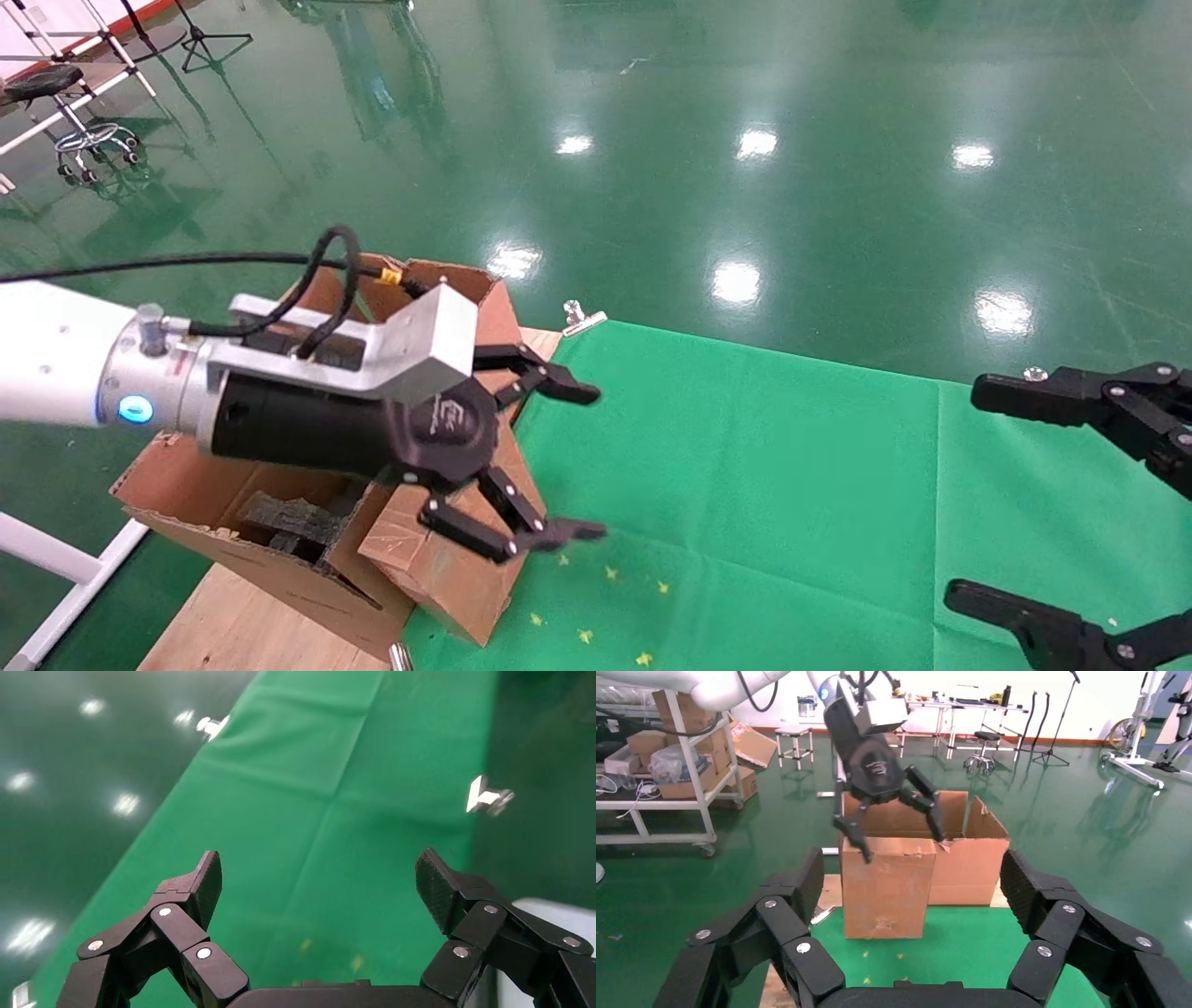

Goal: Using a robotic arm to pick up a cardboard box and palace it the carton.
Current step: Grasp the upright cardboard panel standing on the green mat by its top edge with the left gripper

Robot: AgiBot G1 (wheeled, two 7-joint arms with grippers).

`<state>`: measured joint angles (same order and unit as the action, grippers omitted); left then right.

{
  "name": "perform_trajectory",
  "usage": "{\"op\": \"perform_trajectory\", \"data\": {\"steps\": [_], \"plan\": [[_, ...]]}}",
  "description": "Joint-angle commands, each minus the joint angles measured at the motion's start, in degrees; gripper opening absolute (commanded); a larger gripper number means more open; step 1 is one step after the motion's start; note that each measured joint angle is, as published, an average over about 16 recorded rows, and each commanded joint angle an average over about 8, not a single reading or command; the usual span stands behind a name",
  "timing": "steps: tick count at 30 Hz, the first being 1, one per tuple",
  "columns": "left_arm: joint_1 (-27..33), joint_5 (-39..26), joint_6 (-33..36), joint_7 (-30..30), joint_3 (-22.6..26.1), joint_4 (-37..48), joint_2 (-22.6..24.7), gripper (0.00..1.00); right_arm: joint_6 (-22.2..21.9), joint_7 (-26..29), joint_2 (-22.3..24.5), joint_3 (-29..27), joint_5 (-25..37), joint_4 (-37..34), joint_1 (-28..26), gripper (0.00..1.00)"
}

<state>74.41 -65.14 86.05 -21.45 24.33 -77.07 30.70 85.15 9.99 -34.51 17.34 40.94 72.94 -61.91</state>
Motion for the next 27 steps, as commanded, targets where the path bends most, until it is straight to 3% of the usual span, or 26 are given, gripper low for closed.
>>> {"op": "perform_trajectory", "data": {"steps": [1, 6, 10, 18, 27], "plan": [[1.3, -1.4, 0.1, -1.9, 0.8, -0.1, 0.0, 1.00, 0.0, 0.0, 0.0, 0.0, 0.0, 0.0, 0.0, 0.00], [2.4, -3.8, 0.0, -2.3, 1.6, 0.5, -0.4, 1.00, 0.0, 0.0, 0.0, 0.0, 0.0, 0.0, 0.0, 0.00], [4.5, -9.4, -1.4, -6.0, 2.7, 0.4, -1.4, 1.00, 0.0, 0.0, 0.0, 0.0, 0.0, 0.0, 0.0, 0.00], [11.7, -23.4, -0.5, -22.7, 6.5, -0.3, -1.7, 1.00, 0.0, 0.0, 0.0, 0.0, 0.0, 0.0, 0.0, 0.00], [11.7, -26.9, 0.2, -39.6, 9.3, -0.1, -0.7, 1.00, 0.0, 0.0, 0.0, 0.0, 0.0, 0.0, 0.0, 0.00]]}}
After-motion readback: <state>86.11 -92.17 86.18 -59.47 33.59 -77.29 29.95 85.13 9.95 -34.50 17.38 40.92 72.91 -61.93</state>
